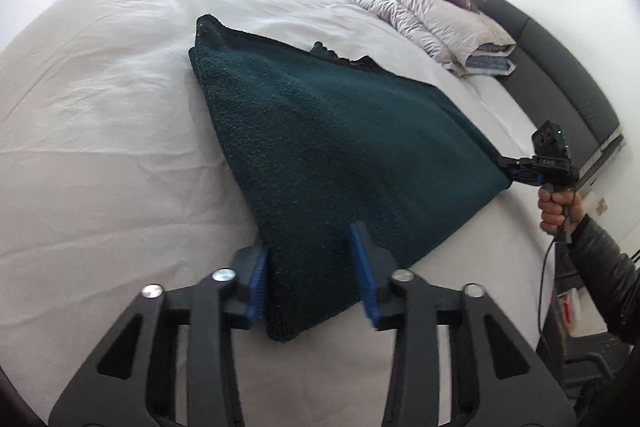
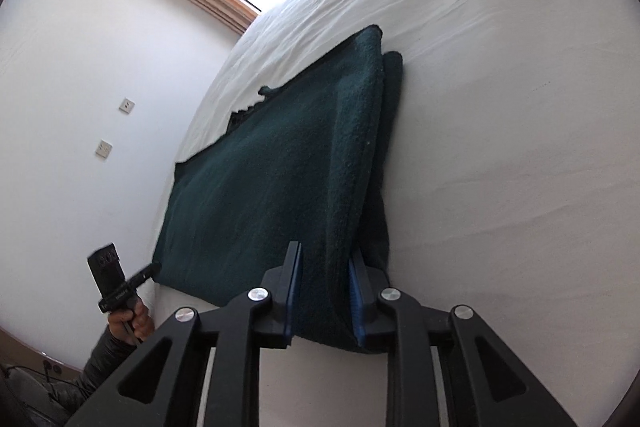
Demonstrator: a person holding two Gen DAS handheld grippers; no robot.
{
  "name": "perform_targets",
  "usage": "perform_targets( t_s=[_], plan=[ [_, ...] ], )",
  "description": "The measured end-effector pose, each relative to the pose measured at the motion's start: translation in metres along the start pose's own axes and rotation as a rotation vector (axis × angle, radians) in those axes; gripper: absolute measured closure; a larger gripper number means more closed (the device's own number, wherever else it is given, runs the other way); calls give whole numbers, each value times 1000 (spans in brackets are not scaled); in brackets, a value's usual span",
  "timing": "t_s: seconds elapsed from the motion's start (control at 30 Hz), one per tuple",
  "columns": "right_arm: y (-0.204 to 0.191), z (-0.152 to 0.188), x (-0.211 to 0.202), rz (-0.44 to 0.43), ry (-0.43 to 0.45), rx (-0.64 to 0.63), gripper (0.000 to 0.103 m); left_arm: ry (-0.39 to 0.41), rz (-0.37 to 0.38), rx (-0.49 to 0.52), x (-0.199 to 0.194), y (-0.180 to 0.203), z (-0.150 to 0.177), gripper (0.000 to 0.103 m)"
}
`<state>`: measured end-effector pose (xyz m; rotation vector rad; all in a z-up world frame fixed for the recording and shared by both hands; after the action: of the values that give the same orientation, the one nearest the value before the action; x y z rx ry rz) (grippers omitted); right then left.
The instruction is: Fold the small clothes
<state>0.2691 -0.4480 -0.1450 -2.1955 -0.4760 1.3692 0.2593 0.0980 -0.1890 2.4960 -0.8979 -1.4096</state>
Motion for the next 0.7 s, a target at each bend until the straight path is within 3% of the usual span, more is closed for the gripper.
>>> perform_targets(
  t_s=[0.1,0.3,0.43,0.5,0.7],
  plan=[
    [0,-1,0,59,-2,8,96,-24,-62,8,3,0,-3,91],
    [-2,5,-21,177,32,33,98,-62,-175,95,4,12,-10,94],
    [12,11,-20,210,18,45,98,-85,-173,121,-1,7,-14,94],
    [26,10,-9,176,16,86,98,-102,-183,128,6,6,-11,94],
    [28,19,-14,141,50,105,97,-65,-142,53,8,-10,-4,94]
  ],
)
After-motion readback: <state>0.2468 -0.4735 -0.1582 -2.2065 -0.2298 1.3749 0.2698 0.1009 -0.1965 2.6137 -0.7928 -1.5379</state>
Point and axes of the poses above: each gripper's, at about its wrist camera, not at the fingertips, and x roughly the way its jaws point, y to its right, z to its underside, the point moved 1 cm from there along x, roughly the way its jaws point, and after that the axes turned 4 degrees about -y, right-handed, at the moved point
